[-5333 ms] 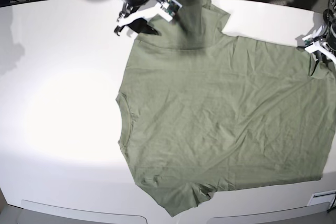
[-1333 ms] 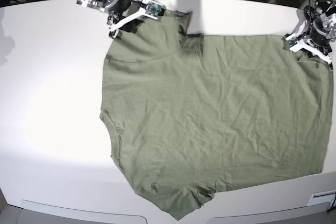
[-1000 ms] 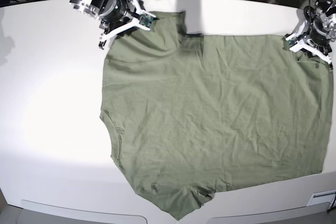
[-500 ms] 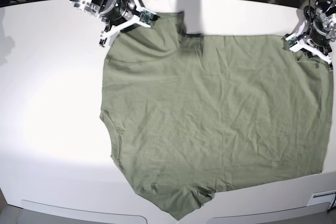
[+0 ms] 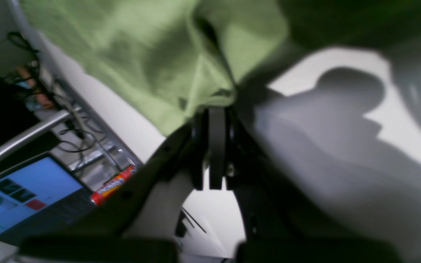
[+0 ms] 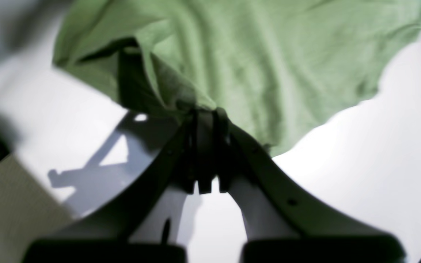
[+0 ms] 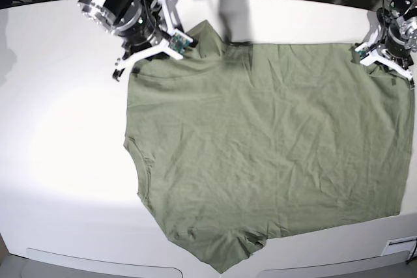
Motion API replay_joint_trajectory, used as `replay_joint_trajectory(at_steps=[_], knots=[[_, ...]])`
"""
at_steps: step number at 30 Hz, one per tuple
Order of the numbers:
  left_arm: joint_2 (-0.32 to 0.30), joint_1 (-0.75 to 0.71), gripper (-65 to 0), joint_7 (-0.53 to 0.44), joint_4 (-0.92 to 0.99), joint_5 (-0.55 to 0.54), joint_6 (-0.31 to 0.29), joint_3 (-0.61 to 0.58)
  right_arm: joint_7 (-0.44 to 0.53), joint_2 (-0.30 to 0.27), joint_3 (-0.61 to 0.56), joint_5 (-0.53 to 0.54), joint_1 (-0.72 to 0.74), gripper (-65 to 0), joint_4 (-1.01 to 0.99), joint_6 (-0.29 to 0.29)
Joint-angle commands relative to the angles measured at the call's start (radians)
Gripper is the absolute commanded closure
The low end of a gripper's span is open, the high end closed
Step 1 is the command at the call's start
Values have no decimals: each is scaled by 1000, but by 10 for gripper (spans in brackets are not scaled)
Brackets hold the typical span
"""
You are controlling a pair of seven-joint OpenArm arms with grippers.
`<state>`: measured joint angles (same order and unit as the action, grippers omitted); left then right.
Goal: Fold the T-shirt properly
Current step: 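Lift the grasped shoulder with right gripper while left holds hem, then drag the shoulder with right gripper away from left gripper, spreading shirt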
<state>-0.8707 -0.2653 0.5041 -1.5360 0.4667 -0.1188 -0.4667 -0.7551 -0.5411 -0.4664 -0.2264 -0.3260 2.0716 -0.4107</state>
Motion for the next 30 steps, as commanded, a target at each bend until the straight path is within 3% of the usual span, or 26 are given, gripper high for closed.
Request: replay_joint_trajectory(at_steps=[1,4,14,22,30], knots=[[-29,8,0,4,-22,23,28,8,29,-1,3,2,16,0,21,30],[-39,23,0,0,-35,29,48,8,40,25,3,2,47,0,19,64],[-41,161,0,-3,-29,-53,48,8,54,138,5,2,182,0,-59,73],[-35,253,0,-34,-10,-87,48,8,124,224,83,2,294,0,-181,81],[72,386,0,-92,203,-139,48,8,151,248,94,2,433,0,-329,81]])
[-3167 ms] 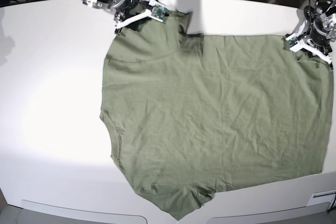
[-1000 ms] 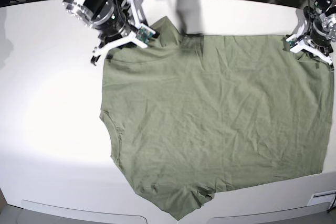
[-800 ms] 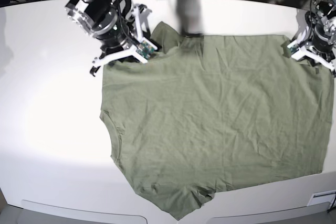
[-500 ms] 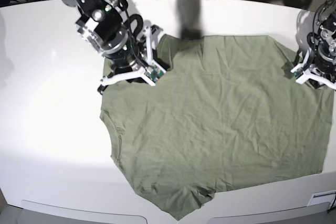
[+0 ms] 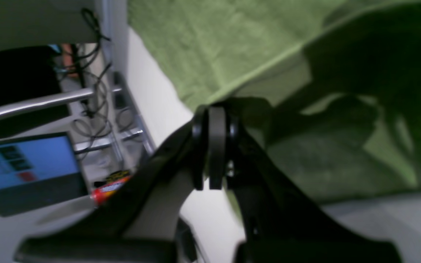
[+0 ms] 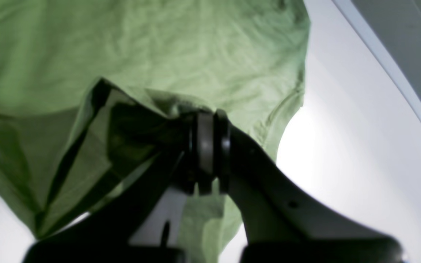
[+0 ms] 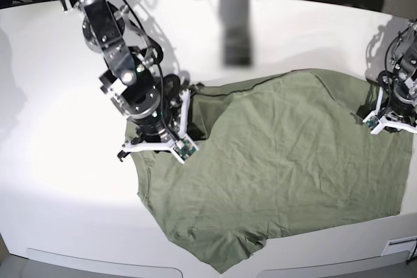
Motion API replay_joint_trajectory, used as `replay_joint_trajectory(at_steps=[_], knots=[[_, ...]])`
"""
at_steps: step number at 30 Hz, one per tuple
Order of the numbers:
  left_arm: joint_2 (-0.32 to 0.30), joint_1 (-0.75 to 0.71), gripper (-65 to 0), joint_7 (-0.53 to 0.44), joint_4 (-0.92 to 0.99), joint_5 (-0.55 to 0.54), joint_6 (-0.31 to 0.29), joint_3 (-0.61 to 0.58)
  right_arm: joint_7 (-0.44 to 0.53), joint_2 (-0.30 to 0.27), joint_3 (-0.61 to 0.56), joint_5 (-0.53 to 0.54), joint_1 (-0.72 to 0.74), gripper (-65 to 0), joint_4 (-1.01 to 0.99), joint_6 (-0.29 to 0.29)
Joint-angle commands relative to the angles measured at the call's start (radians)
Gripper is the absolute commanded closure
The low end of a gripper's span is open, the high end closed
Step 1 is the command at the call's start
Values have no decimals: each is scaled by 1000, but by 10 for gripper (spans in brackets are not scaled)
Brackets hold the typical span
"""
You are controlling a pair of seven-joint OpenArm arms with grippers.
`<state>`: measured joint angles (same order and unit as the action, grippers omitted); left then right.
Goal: Fold the T-shirt properly
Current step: 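Drag the shoulder with right gripper away from left gripper, spreading shirt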
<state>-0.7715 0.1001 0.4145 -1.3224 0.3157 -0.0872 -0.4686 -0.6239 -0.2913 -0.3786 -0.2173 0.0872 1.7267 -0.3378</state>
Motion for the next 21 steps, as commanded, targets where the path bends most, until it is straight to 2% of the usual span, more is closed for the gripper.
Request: replay_joint_trajectory(at_steps=[1,4,11,19,21], knots=[[-15,36,0,-4,20,12,16,10,23,-2,6,-7,39,0,-12,8],[6,71,0,-13,92,4,39,10,33,-2,6,-8,93,0,-97,8],[7,107,0,-23,144,5,128,10,85,-2,6,-8,203,0,-213,-1],[16,108,0,-51,145,3,130,10,124,-2,5,-7,298,0,-290,-32],[23,108,0,-53,145,0,148,10,141,-2,5,-7,312,0,-304,-34]])
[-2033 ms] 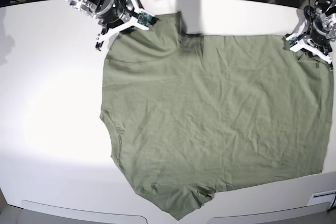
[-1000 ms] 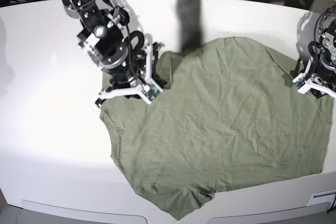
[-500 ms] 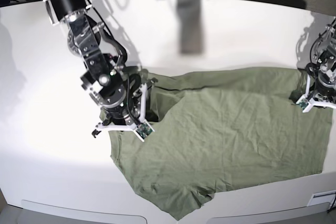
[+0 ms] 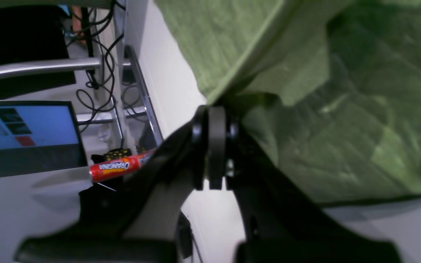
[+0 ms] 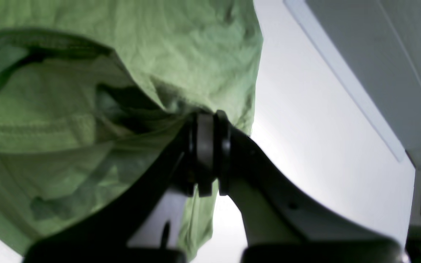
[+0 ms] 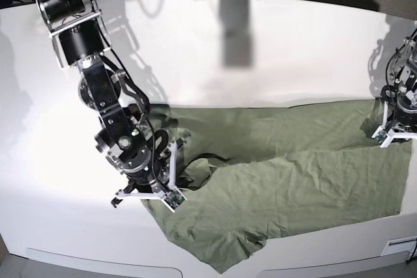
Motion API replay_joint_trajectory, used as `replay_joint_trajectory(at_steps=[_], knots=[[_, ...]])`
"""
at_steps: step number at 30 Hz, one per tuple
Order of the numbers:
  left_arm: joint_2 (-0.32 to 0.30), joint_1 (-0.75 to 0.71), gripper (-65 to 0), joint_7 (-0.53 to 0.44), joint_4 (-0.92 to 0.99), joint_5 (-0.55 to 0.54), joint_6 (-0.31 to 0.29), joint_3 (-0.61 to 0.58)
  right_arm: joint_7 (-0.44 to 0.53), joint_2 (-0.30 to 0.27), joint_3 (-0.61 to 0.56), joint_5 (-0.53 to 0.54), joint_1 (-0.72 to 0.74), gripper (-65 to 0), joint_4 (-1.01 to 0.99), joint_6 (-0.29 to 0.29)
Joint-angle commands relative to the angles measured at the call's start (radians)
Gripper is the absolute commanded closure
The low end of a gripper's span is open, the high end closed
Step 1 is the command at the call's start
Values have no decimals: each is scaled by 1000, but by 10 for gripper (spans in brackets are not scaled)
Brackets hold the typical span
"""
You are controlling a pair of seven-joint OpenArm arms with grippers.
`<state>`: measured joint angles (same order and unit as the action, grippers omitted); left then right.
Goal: Fold the T-shirt properly
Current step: 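Drag the shoulder with right gripper away from left gripper, spreading shirt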
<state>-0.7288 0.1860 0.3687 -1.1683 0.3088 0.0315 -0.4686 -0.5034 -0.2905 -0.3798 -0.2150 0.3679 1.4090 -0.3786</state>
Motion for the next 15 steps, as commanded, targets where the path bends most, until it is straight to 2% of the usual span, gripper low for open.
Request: replay_joint_trajectory(at_steps=[1,8,15], knots=[[-14,22,0,-8,-9,3,42,10,30,-3,6,-10,39,0,6,7],[20,22,0,-8,-9,4,48,10,91,31,6,-10,82,0,-132,-10],[20,28,0,-37,12,4,48,10,166,89,6,-14,134,0,-328,-6]])
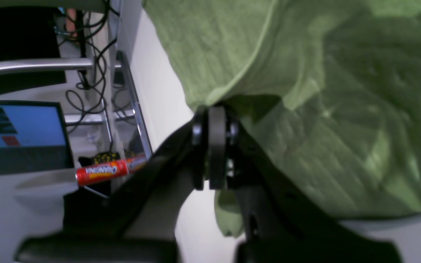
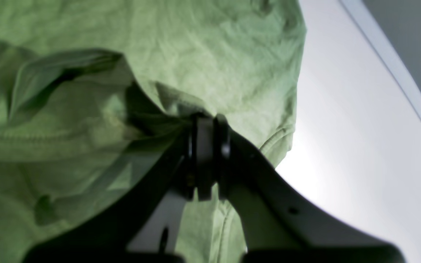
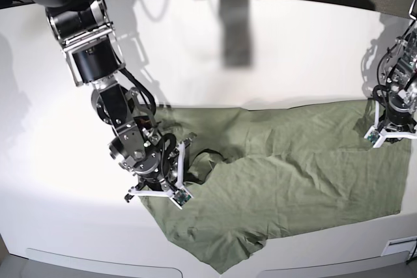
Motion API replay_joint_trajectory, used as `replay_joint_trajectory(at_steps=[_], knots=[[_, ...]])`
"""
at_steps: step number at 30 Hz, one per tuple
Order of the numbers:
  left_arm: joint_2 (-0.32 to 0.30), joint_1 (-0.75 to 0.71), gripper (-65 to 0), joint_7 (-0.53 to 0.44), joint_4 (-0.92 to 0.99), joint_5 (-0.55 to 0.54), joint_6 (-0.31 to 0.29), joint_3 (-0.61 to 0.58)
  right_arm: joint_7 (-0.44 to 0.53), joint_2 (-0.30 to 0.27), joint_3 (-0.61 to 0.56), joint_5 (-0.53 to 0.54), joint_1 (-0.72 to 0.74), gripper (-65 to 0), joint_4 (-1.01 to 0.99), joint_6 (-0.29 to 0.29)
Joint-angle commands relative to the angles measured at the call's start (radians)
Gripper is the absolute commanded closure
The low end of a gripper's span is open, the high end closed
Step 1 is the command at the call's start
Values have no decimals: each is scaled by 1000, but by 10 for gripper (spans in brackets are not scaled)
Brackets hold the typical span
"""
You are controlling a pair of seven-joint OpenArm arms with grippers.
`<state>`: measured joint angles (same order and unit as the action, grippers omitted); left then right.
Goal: Fold the T-shirt properly
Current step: 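Drag the shoulder with right gripper away from left gripper, spreading shirt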
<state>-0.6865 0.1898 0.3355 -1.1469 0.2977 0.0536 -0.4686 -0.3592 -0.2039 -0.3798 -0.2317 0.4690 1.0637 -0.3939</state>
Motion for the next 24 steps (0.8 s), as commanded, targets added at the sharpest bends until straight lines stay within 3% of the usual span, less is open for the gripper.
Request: replay_joint_trajectory(at_steps=[1,8,9,11,14,17,24], knots=[[-22,27,0,-11,1,15,26,10,27,10,7,3,40,0,-2,10],[-24,51,0,-15,42,15,26,10,76,29,8,3,50,0,-26,14],[-23,51,0,-16,41,15,26,10,90,29,10,3,49,-39,-26,15],[-20,52,0,-16,41,15,26,10,122,29,10,1,49,-187,-27,48],[-14,51,0,-16,41,15,26,10,161,29,10,-5,50,-287,-28,169],[-9,51,0,-16,41,15,26,10,177,31,10,-4,51,-291,-28,265],[-12,57,0,-38,41,34,26,10,164,42,10,0,51,-291,-28,278]])
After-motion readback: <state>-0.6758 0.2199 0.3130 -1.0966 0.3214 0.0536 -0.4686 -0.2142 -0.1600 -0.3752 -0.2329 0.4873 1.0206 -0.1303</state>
